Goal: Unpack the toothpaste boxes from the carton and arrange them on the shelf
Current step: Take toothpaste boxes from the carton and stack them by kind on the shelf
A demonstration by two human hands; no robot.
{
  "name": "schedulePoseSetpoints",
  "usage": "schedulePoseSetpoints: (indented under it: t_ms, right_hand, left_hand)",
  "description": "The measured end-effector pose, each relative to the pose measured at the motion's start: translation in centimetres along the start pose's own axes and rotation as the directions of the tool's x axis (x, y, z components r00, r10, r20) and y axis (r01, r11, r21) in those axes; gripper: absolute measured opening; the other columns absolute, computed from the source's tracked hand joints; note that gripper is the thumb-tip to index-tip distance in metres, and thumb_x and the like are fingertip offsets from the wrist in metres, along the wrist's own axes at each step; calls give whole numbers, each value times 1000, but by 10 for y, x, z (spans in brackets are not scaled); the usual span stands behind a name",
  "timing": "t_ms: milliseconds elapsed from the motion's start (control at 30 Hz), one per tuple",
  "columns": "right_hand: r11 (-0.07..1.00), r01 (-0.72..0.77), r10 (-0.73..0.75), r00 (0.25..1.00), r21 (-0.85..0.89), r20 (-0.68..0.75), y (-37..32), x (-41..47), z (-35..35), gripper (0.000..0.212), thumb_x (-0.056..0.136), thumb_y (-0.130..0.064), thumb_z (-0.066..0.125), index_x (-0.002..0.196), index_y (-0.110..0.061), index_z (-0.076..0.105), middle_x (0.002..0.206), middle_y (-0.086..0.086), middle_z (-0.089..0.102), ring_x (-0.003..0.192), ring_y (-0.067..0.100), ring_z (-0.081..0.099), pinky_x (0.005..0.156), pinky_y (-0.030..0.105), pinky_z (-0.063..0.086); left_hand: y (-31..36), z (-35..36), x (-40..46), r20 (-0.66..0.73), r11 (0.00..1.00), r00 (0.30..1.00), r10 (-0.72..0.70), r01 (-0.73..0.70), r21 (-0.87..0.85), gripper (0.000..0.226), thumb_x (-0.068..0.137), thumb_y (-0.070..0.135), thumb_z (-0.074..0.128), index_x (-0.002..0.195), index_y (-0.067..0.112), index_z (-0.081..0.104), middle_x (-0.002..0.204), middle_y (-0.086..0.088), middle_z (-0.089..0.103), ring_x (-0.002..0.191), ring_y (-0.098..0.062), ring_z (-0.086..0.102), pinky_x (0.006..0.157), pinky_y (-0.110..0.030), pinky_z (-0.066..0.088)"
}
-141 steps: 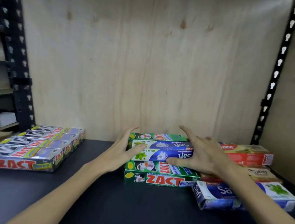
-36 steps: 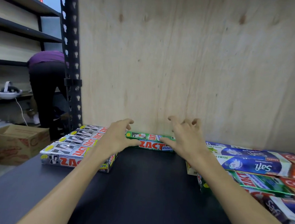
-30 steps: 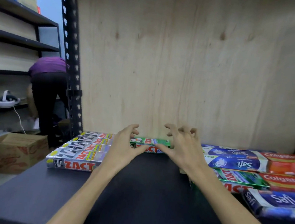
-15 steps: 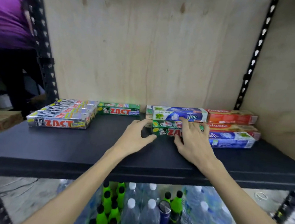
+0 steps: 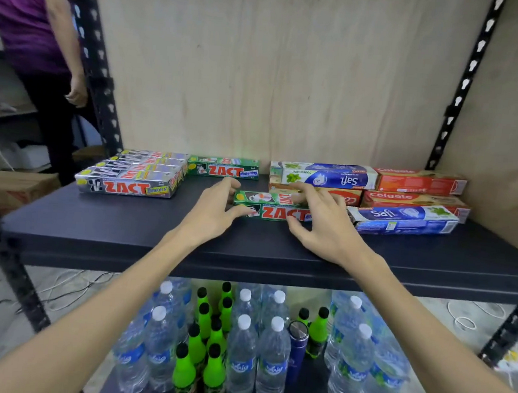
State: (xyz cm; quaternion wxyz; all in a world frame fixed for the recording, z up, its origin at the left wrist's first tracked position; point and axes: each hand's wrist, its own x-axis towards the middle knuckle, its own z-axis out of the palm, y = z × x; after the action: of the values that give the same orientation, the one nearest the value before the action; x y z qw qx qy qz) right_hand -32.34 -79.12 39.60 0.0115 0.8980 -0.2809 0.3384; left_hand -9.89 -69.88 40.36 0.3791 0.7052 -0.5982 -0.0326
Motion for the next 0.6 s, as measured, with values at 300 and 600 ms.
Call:
schedulePoseSetpoints:
  t_ms: [300,600]
  right_hand:
    - [996,-73,73,997,54,-7,-3,-1,-1,68,91,-46,68,147,-21,38,137,6,54,125,22,49,104,40,44]
    - [999,-30,30,999,21,21,-10,28,15,66,88,-45,72,141,-16,47,125,9,62,121,28,46,104,42,36]
  left_hand:
    - [-34,-37,-16,17,989,999,45,-47,138,52,93,33,70,138,12,53,131,-6,59,106,-11,54,94,-25,44]
    - [-55,-60,-10,1,844,987,163,-139,519,53,96,50,57,137,16,56,134,-6,60,131,-26,44,107,-43,34]
